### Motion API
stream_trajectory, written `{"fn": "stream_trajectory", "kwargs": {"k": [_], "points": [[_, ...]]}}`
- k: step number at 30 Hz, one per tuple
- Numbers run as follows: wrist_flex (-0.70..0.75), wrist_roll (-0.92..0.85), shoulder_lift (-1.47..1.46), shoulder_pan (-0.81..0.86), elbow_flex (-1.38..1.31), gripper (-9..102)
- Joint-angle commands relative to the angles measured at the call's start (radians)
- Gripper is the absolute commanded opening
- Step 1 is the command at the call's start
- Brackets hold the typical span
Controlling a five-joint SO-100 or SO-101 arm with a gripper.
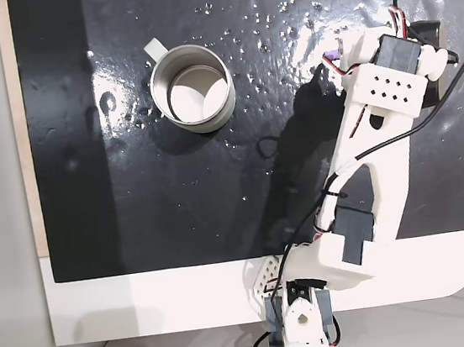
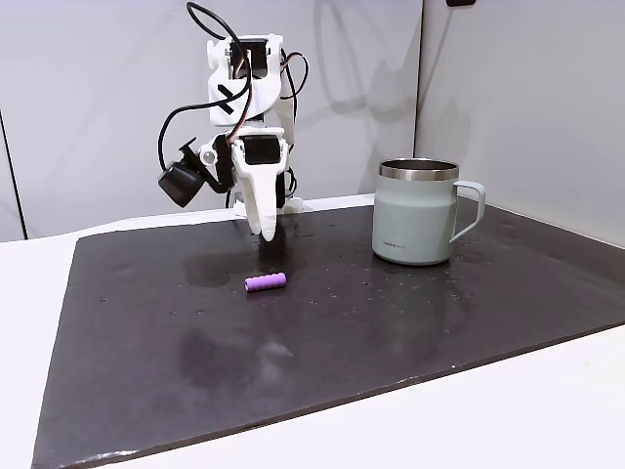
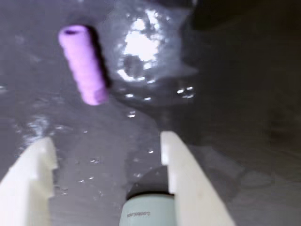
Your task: Grasp a pengrip and put it in the cup.
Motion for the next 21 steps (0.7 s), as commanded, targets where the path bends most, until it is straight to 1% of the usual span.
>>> {"fn": "stream_trajectory", "kwargs": {"k": [1, 10, 21], "points": [[-0.006, 0.017, -0.015, -0.02, -0.106, 22], [-0.005, 0.02, -0.11, -0.025, -0.178, 22], [-0.017, -0.034, -0.196, 0.011, -0.219, 21]]}}
